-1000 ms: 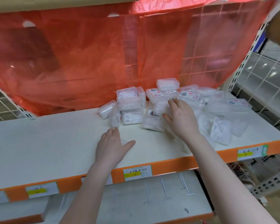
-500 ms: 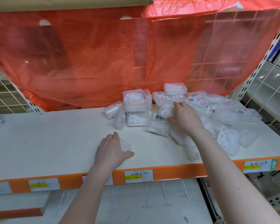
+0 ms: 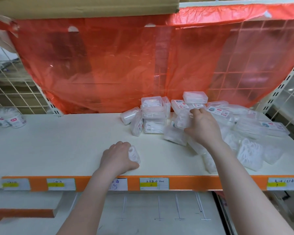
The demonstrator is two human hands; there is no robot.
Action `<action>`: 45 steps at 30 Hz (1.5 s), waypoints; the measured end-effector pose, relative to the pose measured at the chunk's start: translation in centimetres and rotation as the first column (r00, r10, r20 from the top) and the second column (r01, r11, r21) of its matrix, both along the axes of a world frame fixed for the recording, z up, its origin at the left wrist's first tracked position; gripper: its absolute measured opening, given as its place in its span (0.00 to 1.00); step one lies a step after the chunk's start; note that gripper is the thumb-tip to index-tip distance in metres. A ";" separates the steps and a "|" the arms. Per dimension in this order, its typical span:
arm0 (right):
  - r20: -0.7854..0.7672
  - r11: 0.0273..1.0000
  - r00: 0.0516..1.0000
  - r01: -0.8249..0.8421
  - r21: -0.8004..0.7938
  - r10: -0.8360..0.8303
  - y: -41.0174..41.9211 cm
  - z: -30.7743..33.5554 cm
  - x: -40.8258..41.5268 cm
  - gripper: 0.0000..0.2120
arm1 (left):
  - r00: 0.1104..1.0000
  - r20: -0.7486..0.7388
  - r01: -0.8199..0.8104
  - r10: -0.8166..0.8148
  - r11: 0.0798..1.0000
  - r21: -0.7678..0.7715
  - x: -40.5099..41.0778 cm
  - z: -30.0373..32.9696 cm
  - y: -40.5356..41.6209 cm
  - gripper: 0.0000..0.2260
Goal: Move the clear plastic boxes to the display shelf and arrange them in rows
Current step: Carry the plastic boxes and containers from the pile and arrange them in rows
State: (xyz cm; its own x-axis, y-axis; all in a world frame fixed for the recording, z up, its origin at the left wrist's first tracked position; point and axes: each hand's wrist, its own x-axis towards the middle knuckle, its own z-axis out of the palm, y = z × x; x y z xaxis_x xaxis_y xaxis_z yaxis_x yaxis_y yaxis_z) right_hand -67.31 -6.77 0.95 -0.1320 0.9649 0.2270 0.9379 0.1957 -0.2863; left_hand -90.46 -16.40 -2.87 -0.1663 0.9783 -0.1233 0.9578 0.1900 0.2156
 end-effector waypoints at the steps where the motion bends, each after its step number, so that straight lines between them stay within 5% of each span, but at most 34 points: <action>1: -0.006 1.000 1.000 -0.007 0.002 0.007 -0.4 0.1 -0.1 0.23 | 1.000 -0.002 -0.005 0.005 1.000 0.013 -0.2 0.2 -0.1 0.20; 22: -0.067 0.915 0.913 -0.404 -0.005 0.403 -11.0 -0.7 -11.6 0.24 | 0.973 0.024 -0.228 0.228 0.950 0.214 -8.9 2.7 -10.2 0.30; 45: -0.056 0.794 0.795 -0.606 -0.040 0.604 -29.2 -0.3 -47.5 0.20 | 0.901 -0.056 -0.396 0.430 0.869 0.298 -41.5 4.4 -34.6 0.21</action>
